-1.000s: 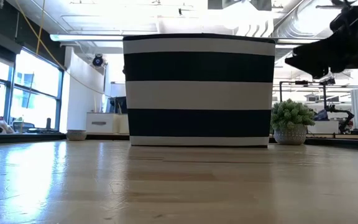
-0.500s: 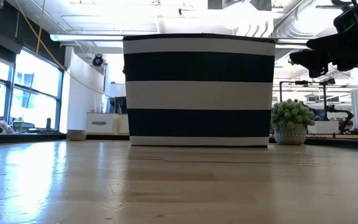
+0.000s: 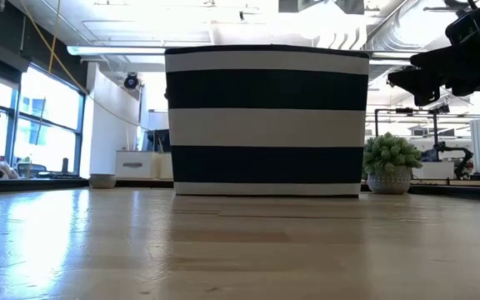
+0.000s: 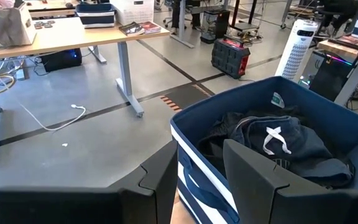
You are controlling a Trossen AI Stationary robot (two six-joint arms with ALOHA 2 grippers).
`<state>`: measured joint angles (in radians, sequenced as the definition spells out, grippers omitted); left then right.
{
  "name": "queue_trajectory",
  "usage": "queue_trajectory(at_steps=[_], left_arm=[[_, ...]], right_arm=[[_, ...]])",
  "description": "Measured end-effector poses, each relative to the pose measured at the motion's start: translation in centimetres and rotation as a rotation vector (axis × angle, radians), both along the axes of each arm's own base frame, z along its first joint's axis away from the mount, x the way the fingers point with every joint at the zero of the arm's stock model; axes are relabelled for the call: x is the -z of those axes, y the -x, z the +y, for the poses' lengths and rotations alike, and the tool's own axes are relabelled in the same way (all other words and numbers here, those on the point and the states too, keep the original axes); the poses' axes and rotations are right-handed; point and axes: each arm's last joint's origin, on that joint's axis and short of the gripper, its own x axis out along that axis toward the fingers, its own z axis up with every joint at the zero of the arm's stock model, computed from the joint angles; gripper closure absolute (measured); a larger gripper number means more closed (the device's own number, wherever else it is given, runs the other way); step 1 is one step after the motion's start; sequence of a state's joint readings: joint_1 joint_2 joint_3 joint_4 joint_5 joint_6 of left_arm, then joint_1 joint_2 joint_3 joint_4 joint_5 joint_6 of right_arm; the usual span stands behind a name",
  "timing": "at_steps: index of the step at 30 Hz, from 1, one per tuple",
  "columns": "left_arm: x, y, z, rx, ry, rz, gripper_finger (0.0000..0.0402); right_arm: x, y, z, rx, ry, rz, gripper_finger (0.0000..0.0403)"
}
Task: Sort clothes
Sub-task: Return to Home Position
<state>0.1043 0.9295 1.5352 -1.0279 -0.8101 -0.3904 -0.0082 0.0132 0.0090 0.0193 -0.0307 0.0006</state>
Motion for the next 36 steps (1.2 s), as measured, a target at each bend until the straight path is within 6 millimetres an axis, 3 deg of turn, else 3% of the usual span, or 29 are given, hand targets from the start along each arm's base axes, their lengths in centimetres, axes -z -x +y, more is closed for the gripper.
queue_trajectory(at_steps=[14, 17, 21, 26, 28, 32, 34, 36], left_arm=[[0.0, 0.0, 0.0, 0.007, 0.004, -0.001, 0.0275], [-0.1, 0.0, -0.1, -0.011, 0.082, -0.114, 0.0275], [0.8, -2.4, -0.5, 0.127, 0.132, -0.217, 0.0275], [5.6, -8.4, -2.1, 0.557, -0.013, -0.334, 0.0275], [7.6, -9.5, -2.7, 0.674, -0.122, -0.468, 0.0275], [13.2, -9.3, -3.7, 0.743, -0.17, -0.667, 0.0275], [15.9, -8.2, -4.0, 0.743, -0.148, -0.671, 0.0275], [17.3, -6.4, -4.0, 0.723, -0.137, -0.714, 0.0275]], right_arm=[[0.0, 0.0, 0.0, 0.0, 0.0, 0.0, 0.0139], [0.0, 0.0, 0.0, 0.0, 0.0, 0.0, 0.0139], [0.0, 0.0, 0.0, 0.0, 0.0, 0.0, 0.0139], [0.0, 0.0, 0.0, 0.0, 0.0, 0.0, 0.0139], [0.0, 0.0, 0.0, 0.0, 0.0, 0.0, 0.0139], [0.0, 0.0, 0.0, 0.0, 0.0, 0.001, 0.0139], [0.0, 0.0, 0.0, 0.0, 0.0, 0.001, 0.0139], [0.0, 0.0, 0.0, 0.0, 0.0, 0.001, 0.0139]])
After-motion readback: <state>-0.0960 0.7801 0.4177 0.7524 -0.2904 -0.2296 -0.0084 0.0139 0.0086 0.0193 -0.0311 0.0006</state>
